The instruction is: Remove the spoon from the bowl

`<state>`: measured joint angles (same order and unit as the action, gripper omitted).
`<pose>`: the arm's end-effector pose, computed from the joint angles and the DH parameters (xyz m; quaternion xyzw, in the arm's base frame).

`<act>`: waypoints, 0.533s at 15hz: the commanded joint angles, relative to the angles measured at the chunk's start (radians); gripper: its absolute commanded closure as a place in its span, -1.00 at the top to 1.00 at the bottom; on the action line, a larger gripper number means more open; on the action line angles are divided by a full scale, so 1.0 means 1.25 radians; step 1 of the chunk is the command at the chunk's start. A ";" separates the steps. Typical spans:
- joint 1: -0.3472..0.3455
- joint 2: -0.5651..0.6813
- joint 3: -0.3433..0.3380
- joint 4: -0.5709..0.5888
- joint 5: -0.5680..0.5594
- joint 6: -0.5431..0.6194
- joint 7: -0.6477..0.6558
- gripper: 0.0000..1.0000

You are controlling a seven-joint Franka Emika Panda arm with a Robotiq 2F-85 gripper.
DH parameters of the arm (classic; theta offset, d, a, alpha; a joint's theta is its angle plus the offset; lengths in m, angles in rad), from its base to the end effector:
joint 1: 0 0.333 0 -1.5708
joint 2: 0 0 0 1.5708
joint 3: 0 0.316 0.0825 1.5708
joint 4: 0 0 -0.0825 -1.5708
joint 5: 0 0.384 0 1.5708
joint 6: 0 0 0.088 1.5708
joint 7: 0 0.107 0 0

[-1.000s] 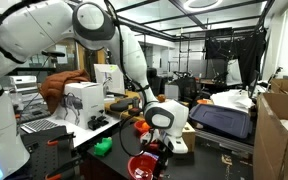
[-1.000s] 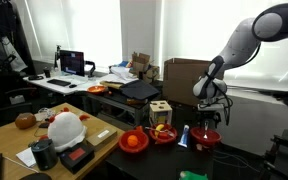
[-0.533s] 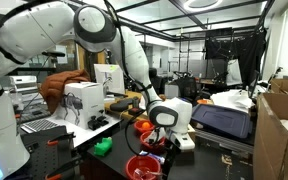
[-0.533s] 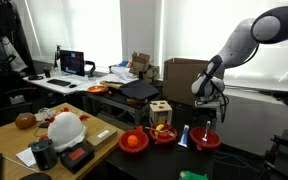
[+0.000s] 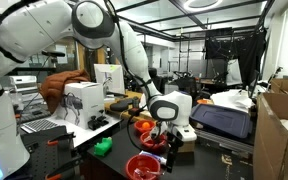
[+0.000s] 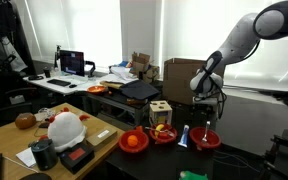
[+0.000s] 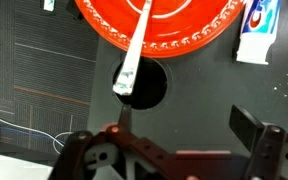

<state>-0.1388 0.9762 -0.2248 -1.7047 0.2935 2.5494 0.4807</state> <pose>0.5908 -0.2242 0.0300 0.8741 -0.4831 -0.0450 0.0226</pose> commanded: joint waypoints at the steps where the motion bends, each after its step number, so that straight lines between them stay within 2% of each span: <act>1: 0.021 -0.028 -0.012 -0.061 -0.005 0.013 0.026 1.00; 4: 0.037 -0.038 -0.033 -0.099 -0.009 0.012 0.045 1.00; 8: 0.075 -0.054 -0.089 -0.139 -0.024 0.014 0.101 1.00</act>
<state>-0.0861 0.9714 -0.2883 -1.7958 0.2873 2.5496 0.5436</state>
